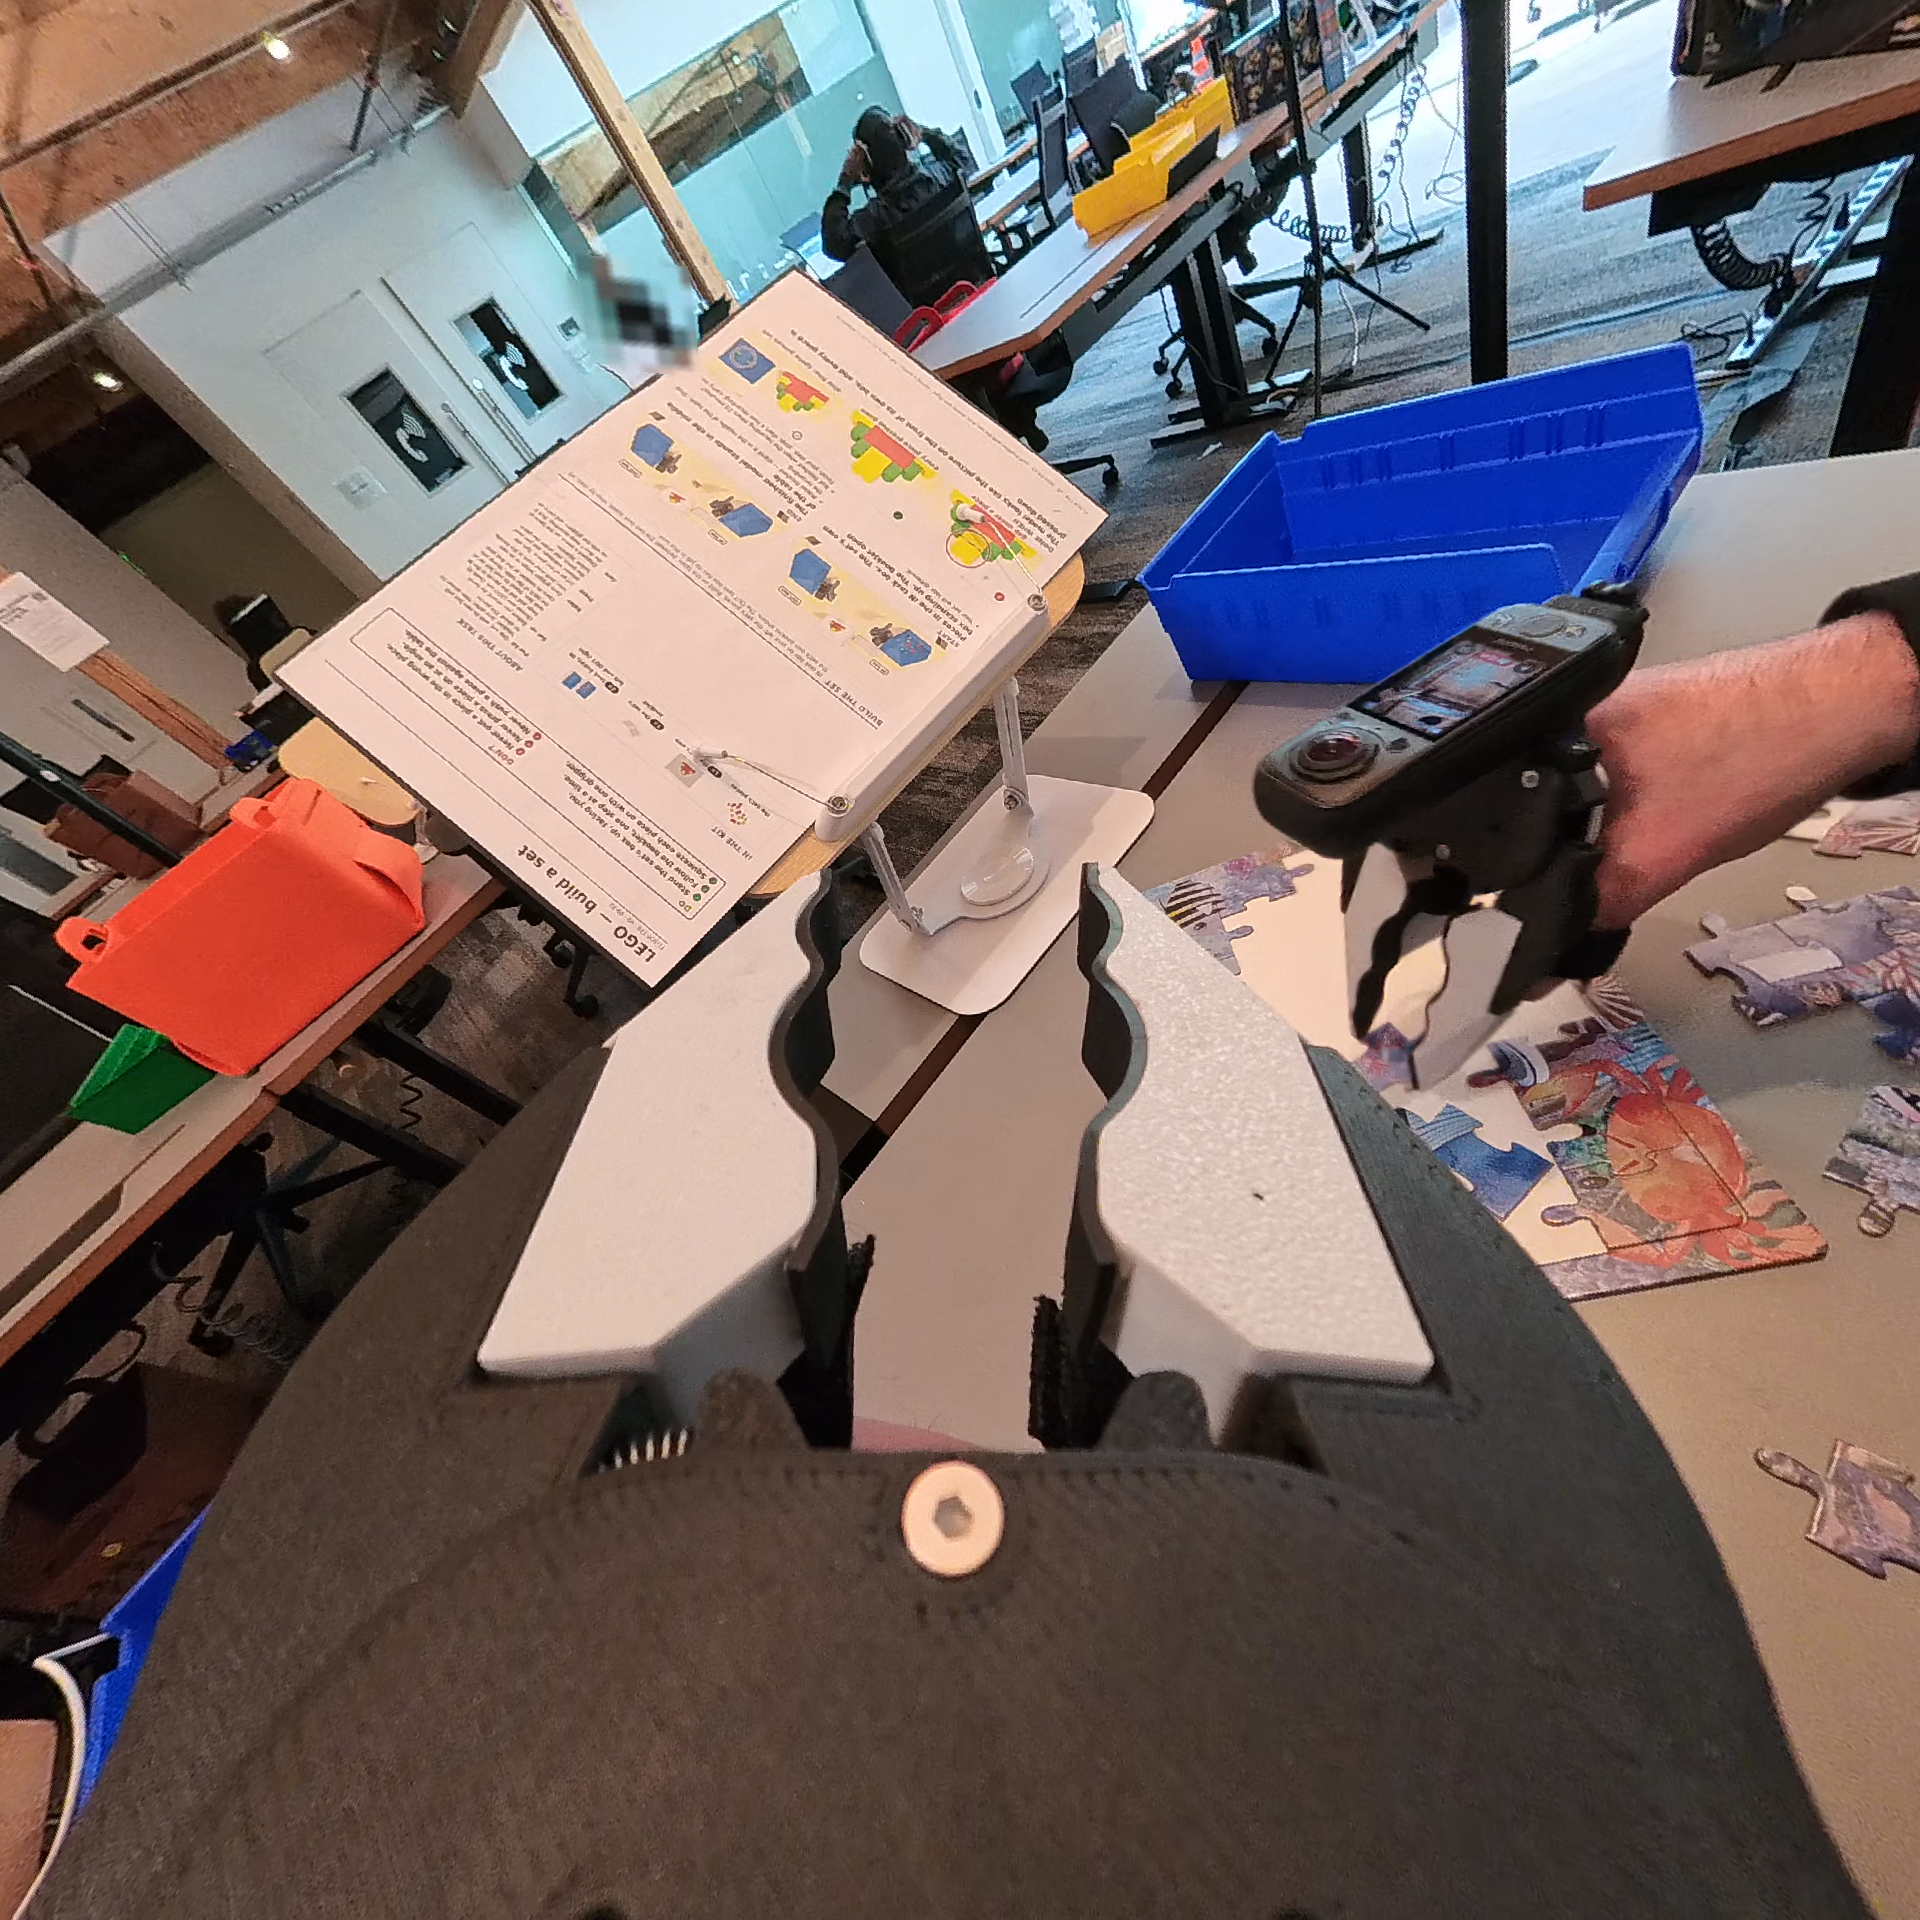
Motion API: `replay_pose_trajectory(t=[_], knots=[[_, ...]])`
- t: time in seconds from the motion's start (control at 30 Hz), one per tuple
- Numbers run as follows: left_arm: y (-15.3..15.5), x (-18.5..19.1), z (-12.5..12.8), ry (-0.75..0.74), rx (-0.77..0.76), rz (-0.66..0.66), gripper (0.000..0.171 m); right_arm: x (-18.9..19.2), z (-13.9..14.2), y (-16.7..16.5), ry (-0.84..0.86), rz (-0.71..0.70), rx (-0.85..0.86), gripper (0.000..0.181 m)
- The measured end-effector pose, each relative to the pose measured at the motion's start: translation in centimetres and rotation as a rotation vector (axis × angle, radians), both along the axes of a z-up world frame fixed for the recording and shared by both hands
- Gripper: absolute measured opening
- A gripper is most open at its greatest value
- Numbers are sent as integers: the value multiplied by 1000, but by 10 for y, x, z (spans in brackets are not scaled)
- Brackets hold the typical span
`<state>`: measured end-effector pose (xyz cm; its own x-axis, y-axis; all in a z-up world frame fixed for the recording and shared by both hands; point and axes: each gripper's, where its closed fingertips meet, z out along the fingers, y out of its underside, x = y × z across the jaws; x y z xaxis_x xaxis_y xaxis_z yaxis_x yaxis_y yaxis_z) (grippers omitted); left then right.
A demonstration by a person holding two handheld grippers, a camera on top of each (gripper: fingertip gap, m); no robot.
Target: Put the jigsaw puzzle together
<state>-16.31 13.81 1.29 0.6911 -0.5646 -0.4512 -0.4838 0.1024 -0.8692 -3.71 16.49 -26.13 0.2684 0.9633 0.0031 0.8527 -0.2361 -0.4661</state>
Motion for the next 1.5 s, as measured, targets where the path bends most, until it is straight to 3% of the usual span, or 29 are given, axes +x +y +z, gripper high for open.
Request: replay_pose_trajectory(t=[0.1, 0.3, 0.73, 1.03, 1.5], knots=[[0, 1, -1, 4, -1, 1, 44, -2, 1, -24, -28, 184, 10, 32], [1, 2, -2, 13, -4, 5, 44, -1, 6, -41, -138, 451, 67, 31], [7, 2, -8, 32, -23, 20, 44, -3, 13, -26, -487, 865, 226, 31], [11, 3, -12, 45, -34, 26, 44, -17, 3, -12, -653, 1037, 328, 31], [14, 3, -15, 50, -42, 32, 44, -18, 4, -8, -683, 1087, 341, 31]])
